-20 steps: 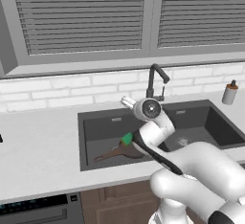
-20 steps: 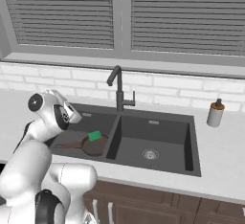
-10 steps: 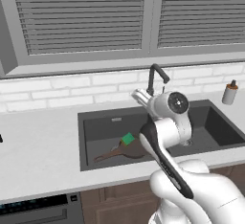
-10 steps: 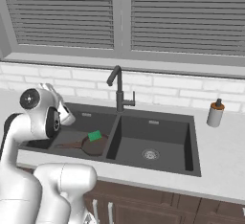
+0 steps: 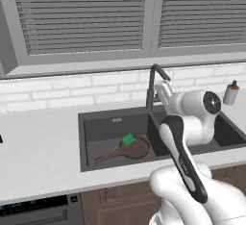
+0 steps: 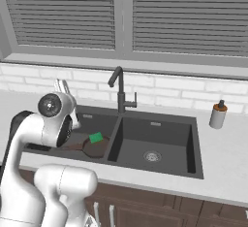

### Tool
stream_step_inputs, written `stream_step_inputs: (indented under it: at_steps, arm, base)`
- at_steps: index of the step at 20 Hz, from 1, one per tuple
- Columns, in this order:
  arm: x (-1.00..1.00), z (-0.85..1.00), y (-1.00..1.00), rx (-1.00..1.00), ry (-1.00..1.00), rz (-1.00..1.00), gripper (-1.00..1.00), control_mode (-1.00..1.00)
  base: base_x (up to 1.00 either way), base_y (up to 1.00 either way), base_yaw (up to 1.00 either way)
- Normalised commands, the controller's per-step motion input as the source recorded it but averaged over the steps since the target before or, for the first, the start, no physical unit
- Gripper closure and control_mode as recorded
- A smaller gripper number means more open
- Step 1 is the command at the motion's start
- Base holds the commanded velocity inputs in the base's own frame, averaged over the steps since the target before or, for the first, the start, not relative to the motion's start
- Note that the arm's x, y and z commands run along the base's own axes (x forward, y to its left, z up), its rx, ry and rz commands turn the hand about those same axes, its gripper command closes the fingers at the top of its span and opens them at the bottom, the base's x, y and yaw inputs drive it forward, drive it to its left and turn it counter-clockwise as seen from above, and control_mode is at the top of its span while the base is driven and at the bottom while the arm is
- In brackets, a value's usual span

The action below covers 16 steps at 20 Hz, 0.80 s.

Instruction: Pick the pan and sponge and place them into the sink. Then turn on the water.

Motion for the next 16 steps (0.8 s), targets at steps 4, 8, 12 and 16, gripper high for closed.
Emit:
stream_step_inputs:
  at_steps: [4, 8, 12, 16]
  arm:
    - [-0.09, 0.01, -0.6, 0.36, -0.03, -0.12, -1.0, -1.0]
    - [-0.07, 0.0, -0.64, 0.38, 0.0, -0.13, -1.0, -1.0]
    - [0.0, 0.0, -0.5, 0.37, 0.0, -0.17, -1.0, -1.0]
    - [0.0, 0.0, -0.54, 0.35, 0.01, -0.16, -1.0, -1.0]
  base:
    - [0.0, 0.0, 0.0]
    - [0.0, 0.0, 0.0]
    - [0.0, 0.0, 0.0]
    - [0.0, 0.0, 0.0]
